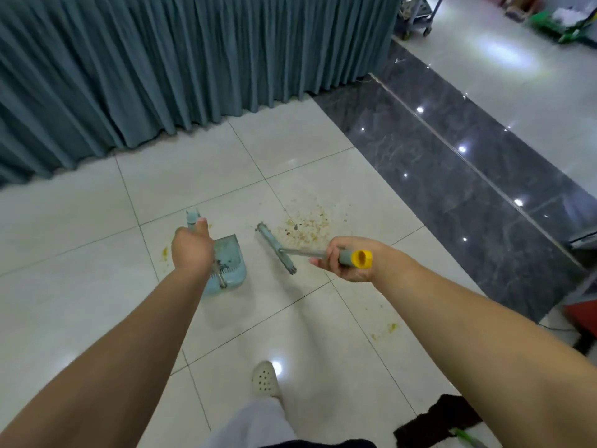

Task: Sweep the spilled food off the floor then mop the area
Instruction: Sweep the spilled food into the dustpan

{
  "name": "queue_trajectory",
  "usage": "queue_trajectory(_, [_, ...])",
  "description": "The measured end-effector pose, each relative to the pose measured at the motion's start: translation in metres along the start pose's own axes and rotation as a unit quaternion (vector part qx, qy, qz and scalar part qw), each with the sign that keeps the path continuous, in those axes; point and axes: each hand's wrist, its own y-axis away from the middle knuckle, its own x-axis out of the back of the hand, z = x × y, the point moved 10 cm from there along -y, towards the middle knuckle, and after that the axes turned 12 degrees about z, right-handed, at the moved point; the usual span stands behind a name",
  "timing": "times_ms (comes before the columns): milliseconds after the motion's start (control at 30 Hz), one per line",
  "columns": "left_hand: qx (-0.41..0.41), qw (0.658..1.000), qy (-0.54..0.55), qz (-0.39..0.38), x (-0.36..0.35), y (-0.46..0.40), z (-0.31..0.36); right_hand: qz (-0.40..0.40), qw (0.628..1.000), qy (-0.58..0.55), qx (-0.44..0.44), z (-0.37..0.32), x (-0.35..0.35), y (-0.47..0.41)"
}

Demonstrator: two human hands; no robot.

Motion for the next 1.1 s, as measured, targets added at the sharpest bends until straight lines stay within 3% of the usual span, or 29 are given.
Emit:
queue_trajectory(133, [0.034,0.998,0.021,0.043,0.022,-0.030,-0.010,0.026,0.976,0.215,0.008,0.003,-0.020,-0.024])
queue_trajectory(267, [0.066,0.994,0.030,0.078,0.047,-0.050,-0.024,0.048,0.894,0.444,0.048,0.010,-0.053,-0.038])
queue_trajectory(333, [0.063,0.994,0.024,0.090,0.058,-0.055,-0.030,0.048,0.849,0.516,0.102,0.011,-0.074,-0.042])
queue_trajectory(400, [0.068,0.992,0.020,0.104,0.070,-0.059,-0.038,0.027,0.832,0.538,0.133,0.013,-0.095,-0.044])
queue_trajectory(467, [0.078,0.989,0.023,0.120,0.081,-0.062,-0.047,0.005,0.860,0.502,0.087,0.023,-0.103,-0.050])
queue_trajectory(533, [0.080,0.987,0.023,0.138,0.092,-0.062,-0.054,-0.013,0.930,0.366,-0.017,0.042,-0.109,-0.050])
queue_trajectory(600, [0.081,0.985,0.023,0.151,0.100,-0.060,-0.061,-0.037,0.959,0.272,-0.068,0.053,-0.120,-0.050])
queue_trajectory(700, [0.083,0.984,0.008,0.159,0.107,-0.056,-0.072,-0.074,0.954,0.266,-0.114,0.075,-0.133,-0.044])
queue_trajectory(900, [0.108,0.973,-0.018,0.202,0.118,-0.039,-0.091,-0.070,0.901,0.411,-0.117,0.097,-0.124,-0.059])
queue_trajectory(1100, [0.114,0.964,-0.042,0.235,0.102,-0.010,-0.088,-0.036,0.949,0.263,-0.167,0.098,-0.104,-0.087])
